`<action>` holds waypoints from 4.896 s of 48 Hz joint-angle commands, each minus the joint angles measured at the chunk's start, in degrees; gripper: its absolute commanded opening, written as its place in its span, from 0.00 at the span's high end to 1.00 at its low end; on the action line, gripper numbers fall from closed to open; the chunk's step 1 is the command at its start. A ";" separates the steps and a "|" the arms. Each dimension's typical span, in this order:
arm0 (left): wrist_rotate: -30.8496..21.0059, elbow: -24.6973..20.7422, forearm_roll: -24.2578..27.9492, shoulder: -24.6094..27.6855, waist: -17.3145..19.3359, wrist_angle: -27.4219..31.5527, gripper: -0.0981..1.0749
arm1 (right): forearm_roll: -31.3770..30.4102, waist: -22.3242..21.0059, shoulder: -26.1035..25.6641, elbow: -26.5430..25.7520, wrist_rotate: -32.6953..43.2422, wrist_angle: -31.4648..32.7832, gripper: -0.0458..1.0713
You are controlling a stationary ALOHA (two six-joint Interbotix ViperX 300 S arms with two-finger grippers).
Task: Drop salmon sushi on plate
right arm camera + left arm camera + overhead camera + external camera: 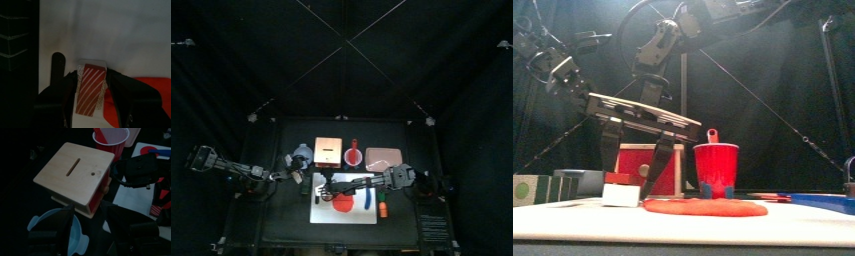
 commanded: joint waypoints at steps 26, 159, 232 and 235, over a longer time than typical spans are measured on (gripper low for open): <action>0.26 -0.88 -4.75 -1.41 -1.67 -0.09 0.21 | 2.72 -0.79 -13.71 4.83 -11.25 7.91 0.33; 0.53 -3.16 -9.76 -4.22 3.16 -0.26 0.21 | 3.52 -33.22 -41.13 60.82 -25.49 -18.37 0.13; 0.44 -3.25 -13.01 -4.22 2.90 -0.35 0.21 | 0.00 -36.39 -46.85 67.59 -25.49 -19.69 0.27; 0.44 -3.25 -12.92 -4.22 2.99 -0.35 0.21 | 0.00 -36.21 -46.93 67.59 -25.49 -19.78 0.27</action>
